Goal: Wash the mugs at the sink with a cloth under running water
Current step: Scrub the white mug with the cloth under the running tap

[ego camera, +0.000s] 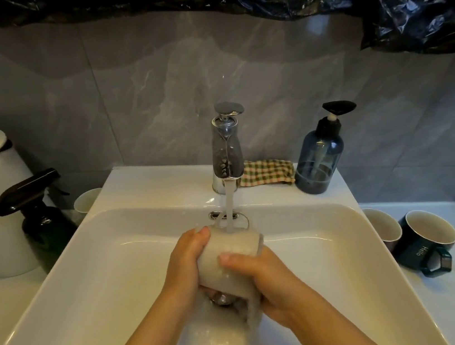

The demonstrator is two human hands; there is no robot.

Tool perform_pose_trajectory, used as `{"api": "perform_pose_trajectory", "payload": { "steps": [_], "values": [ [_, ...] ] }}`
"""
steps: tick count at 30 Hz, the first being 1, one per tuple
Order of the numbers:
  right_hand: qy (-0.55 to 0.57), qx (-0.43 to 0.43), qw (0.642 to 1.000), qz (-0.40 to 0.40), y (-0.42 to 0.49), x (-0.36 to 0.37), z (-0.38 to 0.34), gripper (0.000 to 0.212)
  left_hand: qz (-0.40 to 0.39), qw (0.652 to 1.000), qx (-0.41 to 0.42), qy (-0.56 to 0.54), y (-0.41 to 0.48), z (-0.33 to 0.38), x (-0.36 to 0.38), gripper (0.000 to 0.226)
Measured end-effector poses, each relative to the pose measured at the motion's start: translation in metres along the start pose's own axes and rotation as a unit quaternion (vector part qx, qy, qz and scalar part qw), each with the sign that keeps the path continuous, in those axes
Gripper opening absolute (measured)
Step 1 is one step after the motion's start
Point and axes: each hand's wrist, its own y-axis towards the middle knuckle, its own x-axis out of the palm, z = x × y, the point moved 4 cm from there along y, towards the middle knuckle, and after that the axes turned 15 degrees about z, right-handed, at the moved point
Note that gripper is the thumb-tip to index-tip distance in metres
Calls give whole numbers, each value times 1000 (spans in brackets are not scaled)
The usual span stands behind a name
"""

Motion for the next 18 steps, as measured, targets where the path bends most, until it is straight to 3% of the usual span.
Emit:
{"api": "perform_pose_trajectory", "payload": {
  "steps": [2,4,6,8,9,11,13,15,18],
  "values": [
    [129,45,991,0,1,-4,-4,36,-25,996,86,11,-2,6,2,25],
    [108,24,994,-28,-2,-5,-9,36,-40,994,106,-1,-3,9,3,36],
    [-85,-50,994,-47,-4,-6,-7,42,-26,996,84,-18,-3,11,2,30],
    [-288,-97,952,-33,-2,-4,1,40,-7,998,49,-26,-2,11,1,12],
    [-324,-98,941,-13,-2,-3,1,35,-3,999,35,-30,-2,10,1,11],
    [-256,-80,963,-17,-2,-1,0,28,-2,998,37,-51,-4,11,0,12],
    [-56,-13,996,-67,-4,-1,-4,35,-26,993,104,-41,-4,14,0,28],
    [84,32,990,-105,-7,-2,-10,48,-69,987,146,-11,-5,17,0,45],
    [80,21,993,-78,-5,-4,-11,50,-109,993,18,31,-5,10,2,42]
  ]
}}
